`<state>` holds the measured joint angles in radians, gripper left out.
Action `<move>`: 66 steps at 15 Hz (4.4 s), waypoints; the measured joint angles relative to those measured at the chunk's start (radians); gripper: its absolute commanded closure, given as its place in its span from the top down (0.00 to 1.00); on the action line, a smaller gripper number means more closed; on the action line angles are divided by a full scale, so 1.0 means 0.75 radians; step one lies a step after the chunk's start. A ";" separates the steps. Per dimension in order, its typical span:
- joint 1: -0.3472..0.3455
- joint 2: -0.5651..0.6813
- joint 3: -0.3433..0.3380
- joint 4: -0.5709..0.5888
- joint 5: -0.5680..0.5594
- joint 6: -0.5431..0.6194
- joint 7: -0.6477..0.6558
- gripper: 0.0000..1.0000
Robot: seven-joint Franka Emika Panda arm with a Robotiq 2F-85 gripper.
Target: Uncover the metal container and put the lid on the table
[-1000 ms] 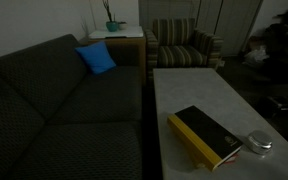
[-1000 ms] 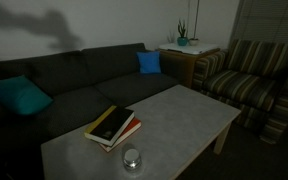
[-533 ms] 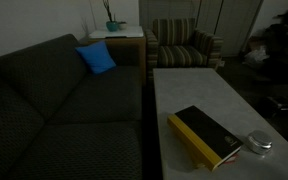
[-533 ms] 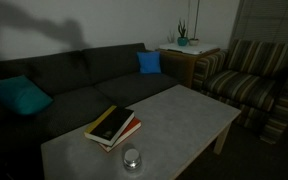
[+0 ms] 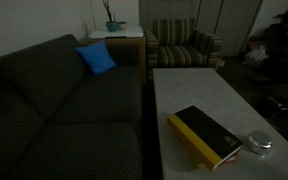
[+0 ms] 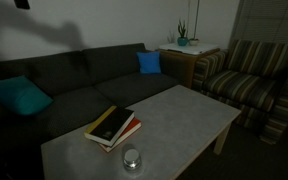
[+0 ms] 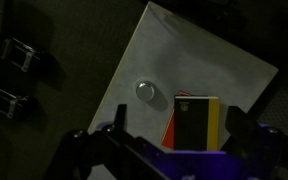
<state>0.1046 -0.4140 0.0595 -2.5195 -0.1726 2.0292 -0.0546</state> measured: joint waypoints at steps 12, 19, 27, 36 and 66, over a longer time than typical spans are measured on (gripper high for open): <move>-0.089 0.783 -0.074 0.017 0.079 0.376 -0.162 1.00; -0.108 0.910 -0.074 0.095 0.104 0.374 -0.225 1.00; -0.144 1.073 -0.078 0.152 0.074 0.567 -0.279 1.00; -0.377 1.676 0.000 0.525 0.181 0.600 -0.564 1.00; -0.306 2.111 -0.006 1.083 0.097 0.583 -0.414 1.00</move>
<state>-0.1252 1.1690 0.0548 -1.7075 -0.1002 2.4665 -0.3651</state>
